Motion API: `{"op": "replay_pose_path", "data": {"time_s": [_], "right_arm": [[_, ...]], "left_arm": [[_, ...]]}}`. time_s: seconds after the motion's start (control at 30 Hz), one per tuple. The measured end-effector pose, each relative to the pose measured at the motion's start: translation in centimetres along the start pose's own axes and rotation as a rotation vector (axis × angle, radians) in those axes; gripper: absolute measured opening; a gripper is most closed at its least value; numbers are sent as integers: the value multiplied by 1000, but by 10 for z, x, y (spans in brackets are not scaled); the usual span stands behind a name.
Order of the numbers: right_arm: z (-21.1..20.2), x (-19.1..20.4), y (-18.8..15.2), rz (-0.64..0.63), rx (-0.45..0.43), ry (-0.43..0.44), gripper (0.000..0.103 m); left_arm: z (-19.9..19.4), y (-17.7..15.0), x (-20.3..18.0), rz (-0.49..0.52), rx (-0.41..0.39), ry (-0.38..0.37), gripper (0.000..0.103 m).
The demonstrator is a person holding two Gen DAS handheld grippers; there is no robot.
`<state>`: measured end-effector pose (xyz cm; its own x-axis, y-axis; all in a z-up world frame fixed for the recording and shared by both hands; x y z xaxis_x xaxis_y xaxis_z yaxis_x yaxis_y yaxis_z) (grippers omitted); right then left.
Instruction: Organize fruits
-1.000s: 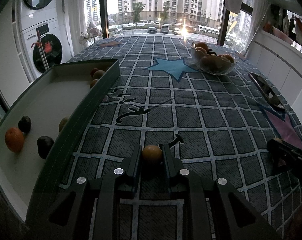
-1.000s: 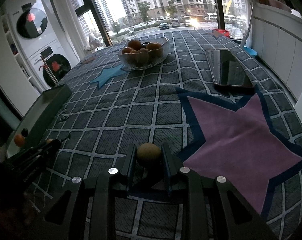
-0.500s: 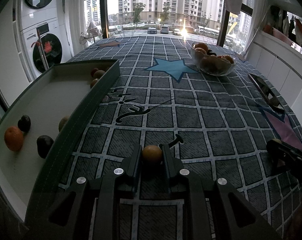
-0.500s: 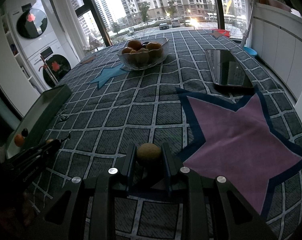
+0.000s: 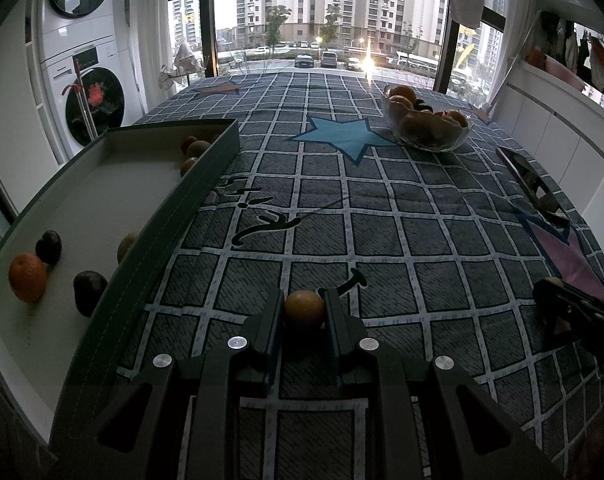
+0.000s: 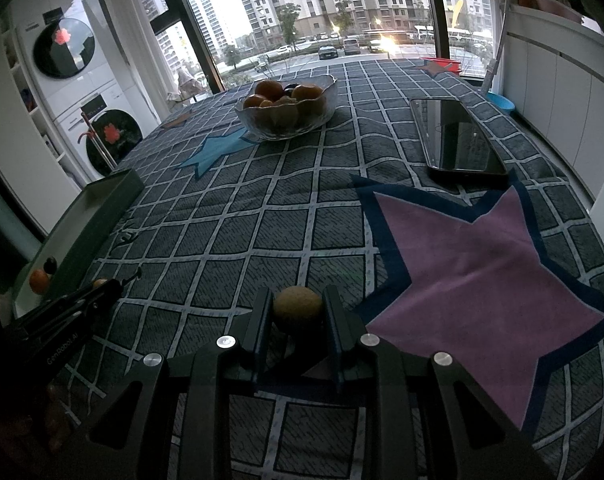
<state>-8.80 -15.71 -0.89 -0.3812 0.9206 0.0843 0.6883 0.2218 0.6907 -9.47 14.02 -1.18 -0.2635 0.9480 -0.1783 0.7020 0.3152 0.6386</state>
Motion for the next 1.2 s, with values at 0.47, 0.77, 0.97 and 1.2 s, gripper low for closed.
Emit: {"op": "replay_pose_path", "data": {"time_s": [0.47,0.77,0.97,1.2], "right_arm": [[0,-1,0,-1,0,0,28],[0,0,0,-1,0,0,28],[0,0,0,-2,1,-1,28],[2,8,3,-59,37,-42,28]], "left_arm": [[0,0,0,0,-1,0,22],[-1,0,1,-1,-1,0,22],[-1,-1,1,-1,-1,-1,22],[-1,1,-1,2,11,0,22]]}}
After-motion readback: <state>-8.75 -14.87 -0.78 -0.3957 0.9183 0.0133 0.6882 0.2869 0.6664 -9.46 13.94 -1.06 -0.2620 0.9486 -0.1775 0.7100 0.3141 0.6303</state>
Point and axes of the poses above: each gripper's, at about its wrist camera, not at the fingertips, and z roughly the way its jaws point, x to its left, y to its top, the point moved 2 cm from there along z, roughly the way its jaws point, and after that the axes turned 14 degrees about -z, right-handed, at the moved point
